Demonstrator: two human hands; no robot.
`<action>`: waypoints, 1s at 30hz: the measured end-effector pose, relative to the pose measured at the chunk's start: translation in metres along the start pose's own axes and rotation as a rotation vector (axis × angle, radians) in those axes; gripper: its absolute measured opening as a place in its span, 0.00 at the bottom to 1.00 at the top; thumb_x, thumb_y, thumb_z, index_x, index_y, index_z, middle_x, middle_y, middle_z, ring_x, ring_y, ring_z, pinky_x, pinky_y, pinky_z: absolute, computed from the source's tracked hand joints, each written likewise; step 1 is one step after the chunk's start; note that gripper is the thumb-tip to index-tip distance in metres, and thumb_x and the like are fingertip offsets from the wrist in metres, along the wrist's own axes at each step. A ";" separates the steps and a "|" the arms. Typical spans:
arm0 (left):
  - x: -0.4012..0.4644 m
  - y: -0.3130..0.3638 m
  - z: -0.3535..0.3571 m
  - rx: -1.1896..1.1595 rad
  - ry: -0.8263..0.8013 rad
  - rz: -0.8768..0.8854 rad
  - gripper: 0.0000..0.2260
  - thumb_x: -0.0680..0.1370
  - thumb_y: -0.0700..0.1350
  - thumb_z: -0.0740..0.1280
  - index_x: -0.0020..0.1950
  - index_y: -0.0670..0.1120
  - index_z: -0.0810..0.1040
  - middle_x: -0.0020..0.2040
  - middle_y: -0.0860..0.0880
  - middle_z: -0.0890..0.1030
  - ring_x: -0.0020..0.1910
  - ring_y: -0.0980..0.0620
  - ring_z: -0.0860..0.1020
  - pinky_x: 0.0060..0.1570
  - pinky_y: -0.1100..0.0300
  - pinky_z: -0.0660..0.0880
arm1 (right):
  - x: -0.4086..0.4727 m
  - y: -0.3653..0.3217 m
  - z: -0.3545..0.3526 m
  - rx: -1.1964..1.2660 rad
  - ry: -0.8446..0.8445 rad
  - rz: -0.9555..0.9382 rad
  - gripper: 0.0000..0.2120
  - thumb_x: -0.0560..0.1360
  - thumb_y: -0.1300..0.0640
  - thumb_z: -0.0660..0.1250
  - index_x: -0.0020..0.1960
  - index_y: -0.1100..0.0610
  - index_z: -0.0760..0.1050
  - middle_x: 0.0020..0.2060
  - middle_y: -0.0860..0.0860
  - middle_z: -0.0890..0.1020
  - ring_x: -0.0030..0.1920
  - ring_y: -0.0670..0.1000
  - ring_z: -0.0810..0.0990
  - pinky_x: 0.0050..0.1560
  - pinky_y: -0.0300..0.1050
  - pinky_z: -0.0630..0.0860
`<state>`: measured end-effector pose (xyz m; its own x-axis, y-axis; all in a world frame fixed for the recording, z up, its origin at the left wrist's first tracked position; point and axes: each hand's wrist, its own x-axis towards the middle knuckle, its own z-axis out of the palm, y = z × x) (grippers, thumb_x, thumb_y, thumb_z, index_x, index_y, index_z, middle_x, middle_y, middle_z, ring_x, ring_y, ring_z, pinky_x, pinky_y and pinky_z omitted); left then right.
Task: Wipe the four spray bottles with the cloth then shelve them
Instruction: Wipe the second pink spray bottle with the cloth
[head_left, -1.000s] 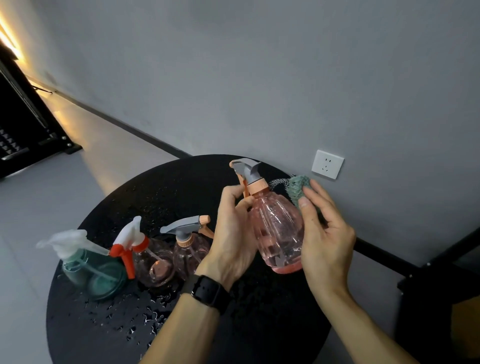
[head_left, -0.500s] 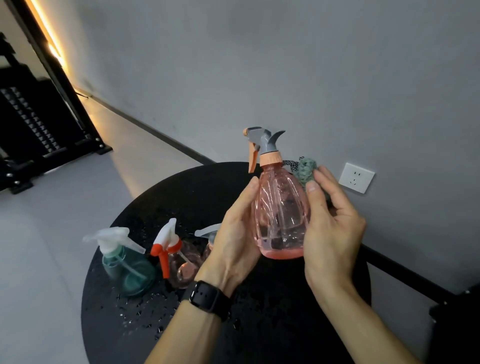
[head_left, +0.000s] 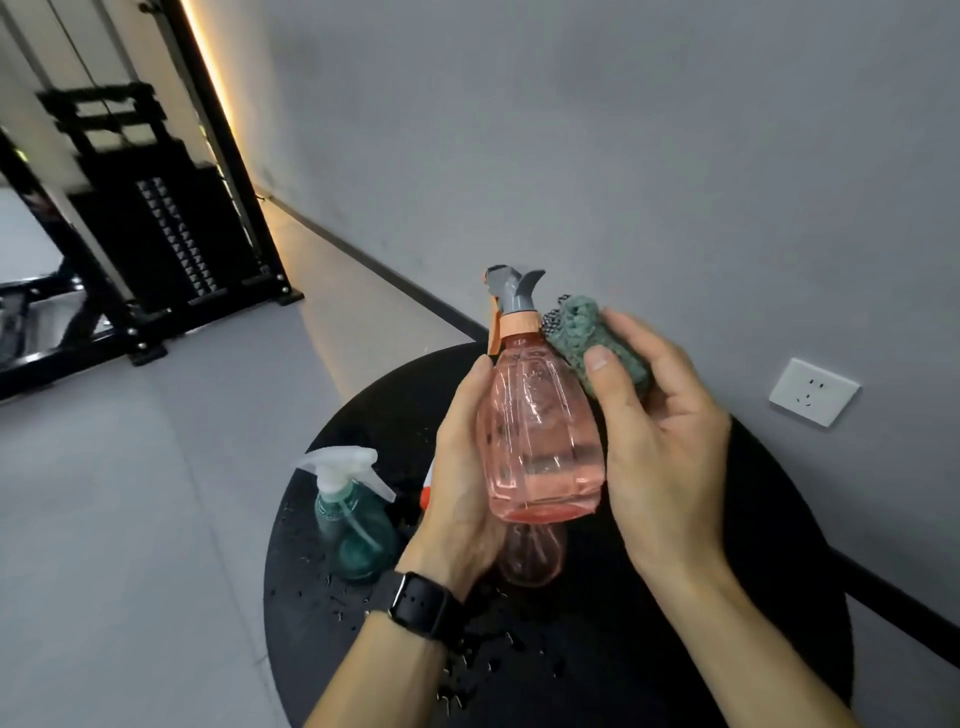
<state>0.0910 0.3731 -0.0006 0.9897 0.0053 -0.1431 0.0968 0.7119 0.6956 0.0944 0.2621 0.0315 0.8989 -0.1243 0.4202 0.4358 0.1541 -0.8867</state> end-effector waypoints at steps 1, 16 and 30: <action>-0.002 0.004 -0.001 0.002 0.001 0.013 0.24 0.80 0.59 0.63 0.64 0.41 0.80 0.55 0.41 0.83 0.50 0.42 0.82 0.53 0.47 0.80 | -0.001 -0.005 0.006 -0.034 -0.029 -0.067 0.14 0.78 0.63 0.67 0.62 0.54 0.78 0.60 0.47 0.79 0.58 0.39 0.79 0.51 0.29 0.75; -0.010 0.022 -0.022 0.034 0.072 0.180 0.14 0.79 0.50 0.61 0.53 0.44 0.83 0.40 0.48 0.84 0.37 0.53 0.83 0.32 0.63 0.79 | -0.017 0.015 0.055 -0.484 -0.272 -0.460 0.12 0.76 0.64 0.67 0.58 0.59 0.82 0.65 0.52 0.77 0.67 0.48 0.74 0.65 0.43 0.74; -0.009 0.032 -0.009 -0.159 0.070 -0.026 0.21 0.79 0.59 0.62 0.45 0.43 0.81 0.35 0.47 0.81 0.32 0.52 0.80 0.38 0.62 0.79 | -0.062 0.028 0.012 -0.568 -0.319 -0.728 0.11 0.71 0.69 0.72 0.53 0.65 0.82 0.61 0.59 0.78 0.67 0.55 0.75 0.60 0.49 0.78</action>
<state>0.0838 0.4023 0.0164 0.9768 0.0300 -0.2122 0.0992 0.8145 0.5717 0.0517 0.2856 -0.0168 0.4251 0.2818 0.8602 0.8776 -0.3609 -0.3155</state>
